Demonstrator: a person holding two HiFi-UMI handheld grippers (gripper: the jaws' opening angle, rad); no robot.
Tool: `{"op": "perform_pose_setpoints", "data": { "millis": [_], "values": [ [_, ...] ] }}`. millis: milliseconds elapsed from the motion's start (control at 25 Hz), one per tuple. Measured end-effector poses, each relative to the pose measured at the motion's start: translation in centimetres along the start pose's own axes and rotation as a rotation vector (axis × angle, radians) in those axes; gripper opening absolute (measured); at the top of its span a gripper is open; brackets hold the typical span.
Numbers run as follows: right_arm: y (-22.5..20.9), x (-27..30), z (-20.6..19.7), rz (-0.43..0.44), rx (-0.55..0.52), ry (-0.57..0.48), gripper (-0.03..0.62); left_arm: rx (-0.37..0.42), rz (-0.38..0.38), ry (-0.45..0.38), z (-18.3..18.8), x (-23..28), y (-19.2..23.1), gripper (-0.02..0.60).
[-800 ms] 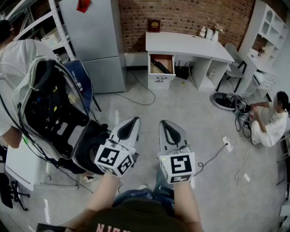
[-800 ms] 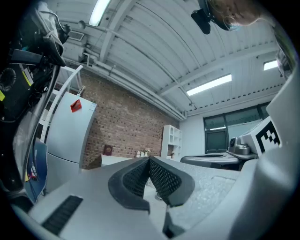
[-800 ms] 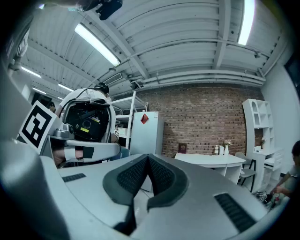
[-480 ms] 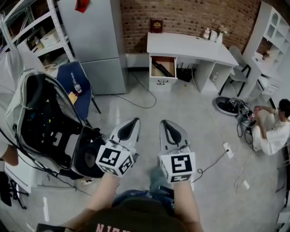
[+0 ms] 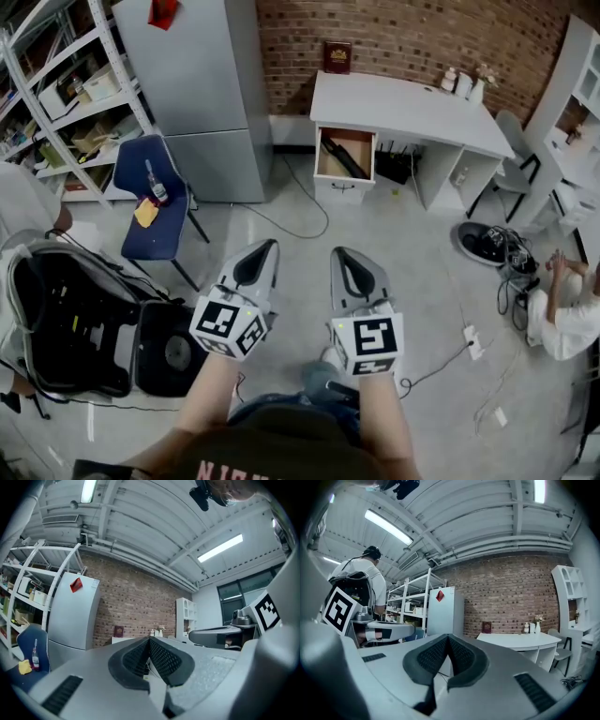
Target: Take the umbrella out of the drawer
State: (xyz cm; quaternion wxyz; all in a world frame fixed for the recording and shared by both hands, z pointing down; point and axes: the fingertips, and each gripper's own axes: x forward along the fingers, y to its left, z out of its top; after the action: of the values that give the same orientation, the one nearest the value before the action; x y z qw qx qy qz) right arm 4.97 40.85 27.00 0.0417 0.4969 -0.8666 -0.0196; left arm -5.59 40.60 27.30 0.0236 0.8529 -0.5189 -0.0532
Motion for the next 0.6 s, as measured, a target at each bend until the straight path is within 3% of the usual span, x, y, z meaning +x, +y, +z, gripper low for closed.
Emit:
{"op": "perform_pose_setpoints", "data": {
  "millis": [320,600],
  "values": [
    [-8.3,6.3,-0.3,0.072,-0.024,0.019,-0.008,0.002,0.07,0.009,-0.8,9.7,1.0,-0.002],
    [-14.1,9.3,-1.3,0.068,-0.005,0.03,-0.008,0.002,0.105,0.01,-1.6,15.2,1.8,-0.002]
  ]
}}
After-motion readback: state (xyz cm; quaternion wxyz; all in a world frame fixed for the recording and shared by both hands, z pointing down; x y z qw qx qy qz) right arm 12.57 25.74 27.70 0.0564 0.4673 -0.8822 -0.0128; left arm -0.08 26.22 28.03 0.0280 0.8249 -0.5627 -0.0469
